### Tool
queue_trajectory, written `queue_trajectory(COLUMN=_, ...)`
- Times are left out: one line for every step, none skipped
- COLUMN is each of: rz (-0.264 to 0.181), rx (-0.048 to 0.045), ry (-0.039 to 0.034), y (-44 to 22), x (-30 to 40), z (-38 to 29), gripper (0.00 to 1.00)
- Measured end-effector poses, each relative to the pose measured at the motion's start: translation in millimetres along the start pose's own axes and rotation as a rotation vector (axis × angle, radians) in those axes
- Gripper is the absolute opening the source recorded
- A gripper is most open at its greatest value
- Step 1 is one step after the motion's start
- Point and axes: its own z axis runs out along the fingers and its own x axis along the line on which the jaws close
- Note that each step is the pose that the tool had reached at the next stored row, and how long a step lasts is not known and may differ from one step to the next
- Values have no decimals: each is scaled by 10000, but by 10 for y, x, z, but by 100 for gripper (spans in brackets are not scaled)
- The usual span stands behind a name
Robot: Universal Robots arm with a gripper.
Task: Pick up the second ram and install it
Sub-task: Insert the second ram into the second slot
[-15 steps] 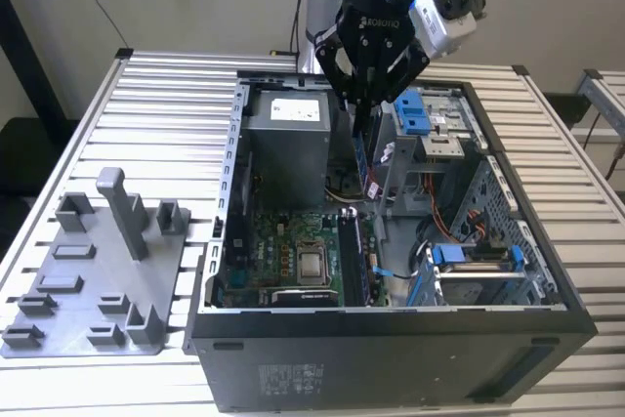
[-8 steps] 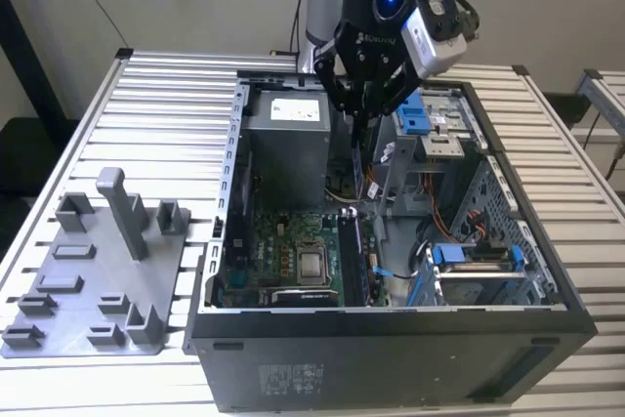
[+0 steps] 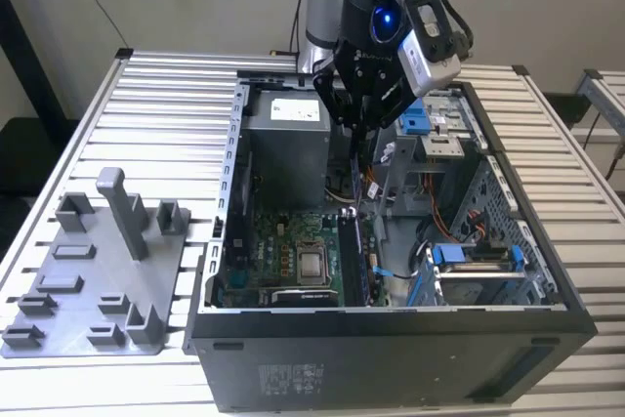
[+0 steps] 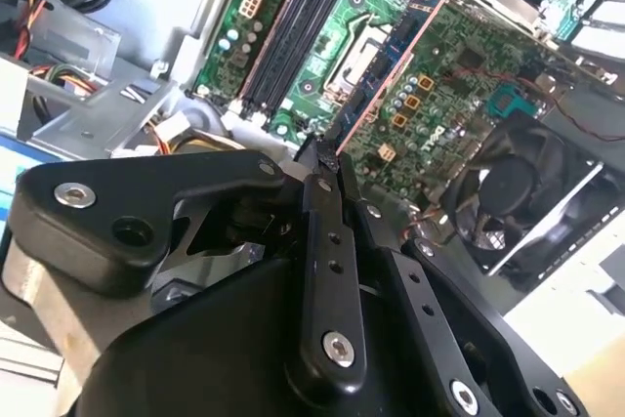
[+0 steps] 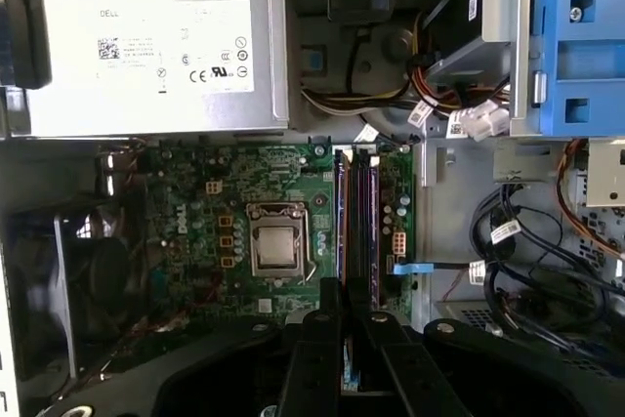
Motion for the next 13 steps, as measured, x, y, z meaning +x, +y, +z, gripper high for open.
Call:
queue_trajectory(rz=-1, rx=5, ry=0, y=0, x=0, z=1, gripper=14)
queue_trajectory(rz=-1, rx=6, ry=0, y=0, x=0, z=1, gripper=14)
queue_trajectory(rz=-1, rx=6, ry=0, y=0, x=0, z=1, gripper=14)
queue_trajectory(rz=-1, rx=8, ry=0, y=0, x=0, z=2, gripper=14)
queue_trajectory(rz=-1, rx=11, ry=-1, y=0, x=0, z=2, gripper=14)
queue_trajectory(rz=-1, rx=12, ry=-1, y=0, x=0, z=2, gripper=14)
queue_trajectory(rz=-1, rx=12, ry=-1, y=0, x=0, z=2, gripper=14)
queue_trajectory(rz=-1, rx=12, ry=-1, y=0, x=0, z=2, gripper=14)
queue_trajectory(rz=0, rx=16, ry=-1, y=0, x=0, z=2, gripper=14)
queue_trajectory(rz=2, rx=21, ry=-1, y=1, x=1, z=2, gripper=14)
queue_trajectory(rz=2, rx=23, ry=-1, y=2, x=1, z=2, gripper=14)
queue_trajectory(rz=1, rx=24, ry=-2, y=1, x=1, z=2, gripper=14)
queue_trajectory(rz=1, rx=27, ry=-1, y=1, x=0, z=1, gripper=14)
